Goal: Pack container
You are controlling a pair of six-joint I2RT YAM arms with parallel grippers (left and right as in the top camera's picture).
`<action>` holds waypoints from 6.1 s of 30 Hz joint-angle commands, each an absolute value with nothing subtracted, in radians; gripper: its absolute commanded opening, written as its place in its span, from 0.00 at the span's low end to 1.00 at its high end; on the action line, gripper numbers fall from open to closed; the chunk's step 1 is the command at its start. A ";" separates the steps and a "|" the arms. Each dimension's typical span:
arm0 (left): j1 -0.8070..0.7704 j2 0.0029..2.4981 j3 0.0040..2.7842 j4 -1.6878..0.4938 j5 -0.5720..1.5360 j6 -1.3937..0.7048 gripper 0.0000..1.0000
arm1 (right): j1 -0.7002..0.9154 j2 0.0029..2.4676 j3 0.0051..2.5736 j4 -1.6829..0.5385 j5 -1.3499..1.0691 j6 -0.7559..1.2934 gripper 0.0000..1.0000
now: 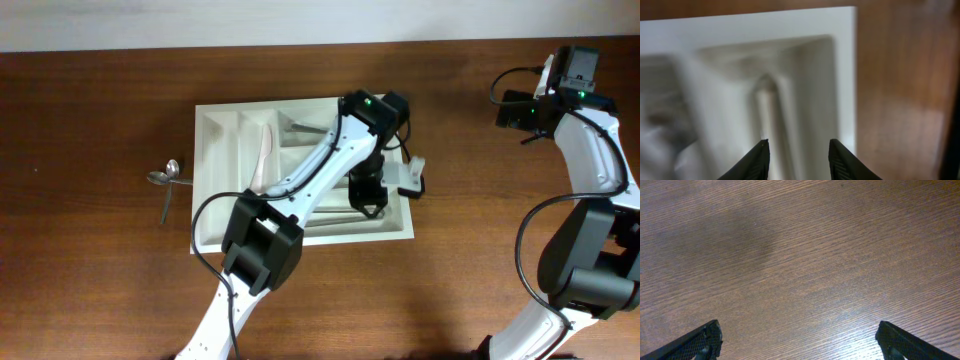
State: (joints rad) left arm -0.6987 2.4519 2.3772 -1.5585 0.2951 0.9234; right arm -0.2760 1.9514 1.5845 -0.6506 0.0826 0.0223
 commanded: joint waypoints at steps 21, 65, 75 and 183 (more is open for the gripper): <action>-0.010 2.423 2.669 -1.574 0.097 0.404 0.42 | -0.276 1.954 1.601 -0.651 0.098 0.023 0.99; 0.553 2.426 2.122 -1.437 0.677 0.203 0.50 | -0.276 1.954 1.601 -0.651 0.098 0.023 0.99; 0.552 2.426 2.005 -1.363 0.712 0.203 0.49 | -0.276 1.954 1.601 -0.651 0.098 0.022 0.99; 0.386 2.513 2.645 -1.688 0.699 0.728 0.02 | -0.276 1.954 1.601 -0.651 0.098 0.022 0.99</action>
State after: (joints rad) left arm 0.4133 2.4989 2.6286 -1.6707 0.8303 0.5362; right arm -0.2760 1.9514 1.5845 -0.6506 0.0826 0.0227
